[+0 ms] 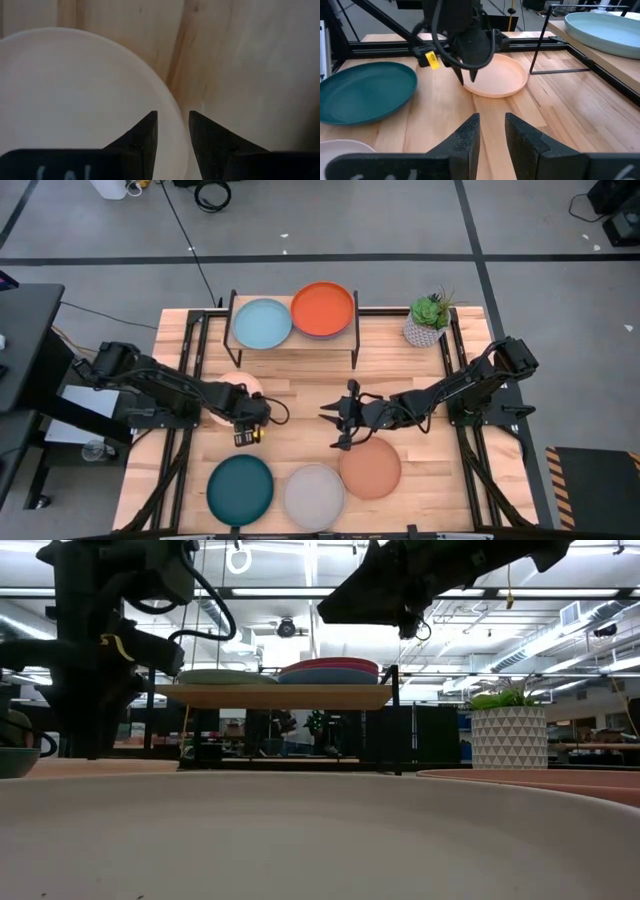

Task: Place and stack plates onto a shelf
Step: Stack the light orange plate on top of the light blue plate on the shelf

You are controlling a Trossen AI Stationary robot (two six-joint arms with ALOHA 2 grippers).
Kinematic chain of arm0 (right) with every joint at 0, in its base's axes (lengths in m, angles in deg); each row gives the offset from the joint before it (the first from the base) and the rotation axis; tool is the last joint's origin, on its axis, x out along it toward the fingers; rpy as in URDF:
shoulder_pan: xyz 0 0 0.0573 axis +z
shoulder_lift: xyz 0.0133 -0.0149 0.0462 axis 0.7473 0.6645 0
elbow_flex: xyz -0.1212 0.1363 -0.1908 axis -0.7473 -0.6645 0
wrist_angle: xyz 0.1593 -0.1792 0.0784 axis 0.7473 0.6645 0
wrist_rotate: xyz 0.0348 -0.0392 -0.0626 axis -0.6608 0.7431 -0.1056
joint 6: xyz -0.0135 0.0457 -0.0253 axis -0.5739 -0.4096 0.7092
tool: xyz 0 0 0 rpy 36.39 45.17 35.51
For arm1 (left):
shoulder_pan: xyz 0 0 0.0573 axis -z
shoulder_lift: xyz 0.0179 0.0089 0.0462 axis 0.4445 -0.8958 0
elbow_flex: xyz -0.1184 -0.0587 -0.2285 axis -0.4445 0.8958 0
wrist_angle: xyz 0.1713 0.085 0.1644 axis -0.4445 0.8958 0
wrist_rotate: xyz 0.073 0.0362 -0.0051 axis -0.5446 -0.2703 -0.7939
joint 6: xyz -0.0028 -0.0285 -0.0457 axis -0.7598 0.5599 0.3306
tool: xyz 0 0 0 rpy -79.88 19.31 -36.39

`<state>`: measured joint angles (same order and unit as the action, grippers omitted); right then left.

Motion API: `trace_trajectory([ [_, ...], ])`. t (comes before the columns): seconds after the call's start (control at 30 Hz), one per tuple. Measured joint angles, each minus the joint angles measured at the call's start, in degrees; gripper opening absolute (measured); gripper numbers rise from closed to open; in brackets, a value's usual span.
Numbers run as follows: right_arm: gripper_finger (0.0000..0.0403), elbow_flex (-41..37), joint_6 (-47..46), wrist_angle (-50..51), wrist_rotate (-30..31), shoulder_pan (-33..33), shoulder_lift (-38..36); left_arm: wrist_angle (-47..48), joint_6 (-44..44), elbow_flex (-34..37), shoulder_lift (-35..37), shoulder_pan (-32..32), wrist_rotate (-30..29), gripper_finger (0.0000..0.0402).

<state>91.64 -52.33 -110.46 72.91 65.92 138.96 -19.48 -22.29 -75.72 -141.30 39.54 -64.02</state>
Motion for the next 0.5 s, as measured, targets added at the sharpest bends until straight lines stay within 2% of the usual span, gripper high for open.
trace_trajectory([
  [0.2,0.0097,0.0,0.0,0.0,0.0,0.5,0.0,-0.6,-1.5,0.0,-3.0,0.0,-0.2,0.0118],
  [0.5,0.0097,0.0,0.0,0.0,0.0,0.5,0.0,-0.7,-2.2,0.0,-3.4,-0.2,-0.5,0.0118],
])
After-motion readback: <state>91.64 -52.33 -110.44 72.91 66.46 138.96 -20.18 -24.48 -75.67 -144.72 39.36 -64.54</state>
